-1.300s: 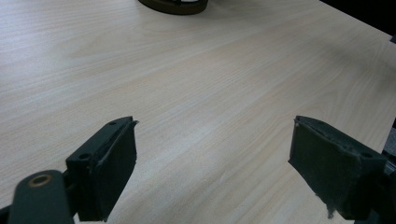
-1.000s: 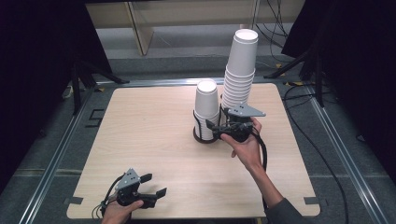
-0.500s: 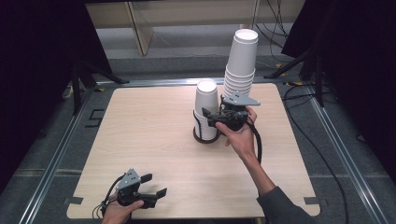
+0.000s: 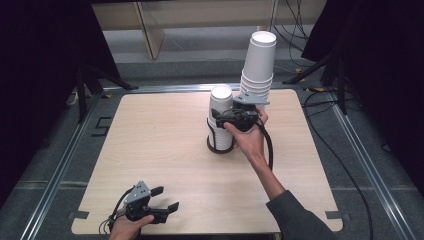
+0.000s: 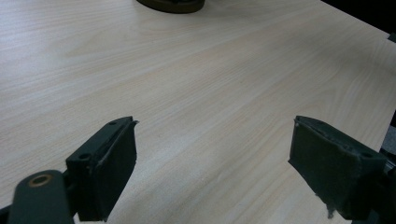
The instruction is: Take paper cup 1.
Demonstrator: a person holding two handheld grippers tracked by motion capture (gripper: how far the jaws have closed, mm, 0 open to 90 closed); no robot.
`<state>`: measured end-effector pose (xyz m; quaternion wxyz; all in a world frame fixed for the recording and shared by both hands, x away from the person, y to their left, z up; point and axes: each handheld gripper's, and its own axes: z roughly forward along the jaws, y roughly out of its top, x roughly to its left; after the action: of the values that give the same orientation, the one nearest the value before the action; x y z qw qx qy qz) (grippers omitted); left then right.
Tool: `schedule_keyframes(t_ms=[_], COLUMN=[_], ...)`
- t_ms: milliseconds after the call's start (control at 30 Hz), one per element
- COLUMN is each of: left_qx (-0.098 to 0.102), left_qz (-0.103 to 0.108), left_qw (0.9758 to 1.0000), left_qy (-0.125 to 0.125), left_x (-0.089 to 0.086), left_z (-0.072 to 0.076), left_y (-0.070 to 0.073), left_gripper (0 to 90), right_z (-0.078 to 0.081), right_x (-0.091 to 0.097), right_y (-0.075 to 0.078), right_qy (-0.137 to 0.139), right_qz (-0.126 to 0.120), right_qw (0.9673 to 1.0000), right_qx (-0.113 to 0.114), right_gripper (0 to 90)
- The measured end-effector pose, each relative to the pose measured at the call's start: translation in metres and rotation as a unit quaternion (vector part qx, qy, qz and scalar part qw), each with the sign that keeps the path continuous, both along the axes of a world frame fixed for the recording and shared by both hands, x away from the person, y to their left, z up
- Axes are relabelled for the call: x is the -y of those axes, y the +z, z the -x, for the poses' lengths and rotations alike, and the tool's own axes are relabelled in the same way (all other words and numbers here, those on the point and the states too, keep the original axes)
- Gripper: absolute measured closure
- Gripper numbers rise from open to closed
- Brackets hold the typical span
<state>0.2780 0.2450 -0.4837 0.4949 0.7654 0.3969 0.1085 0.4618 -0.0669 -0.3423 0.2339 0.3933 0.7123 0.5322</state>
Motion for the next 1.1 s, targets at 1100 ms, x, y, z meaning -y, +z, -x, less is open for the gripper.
schedule_keyframes(t_ms=[1100], left_qx=[0.002], left_qz=[0.002], left_qw=[1.0], left_qy=[-0.006], left_x=[0.002], left_z=[0.001], left_y=[0.0], left_gripper=[14.3], right_z=[-0.021], right_x=[-0.023], right_y=[0.0], right_qy=[-0.068], right_qz=[0.005], right_qw=[0.9974], right_qx=[-0.025], right_gripper=[17.2])
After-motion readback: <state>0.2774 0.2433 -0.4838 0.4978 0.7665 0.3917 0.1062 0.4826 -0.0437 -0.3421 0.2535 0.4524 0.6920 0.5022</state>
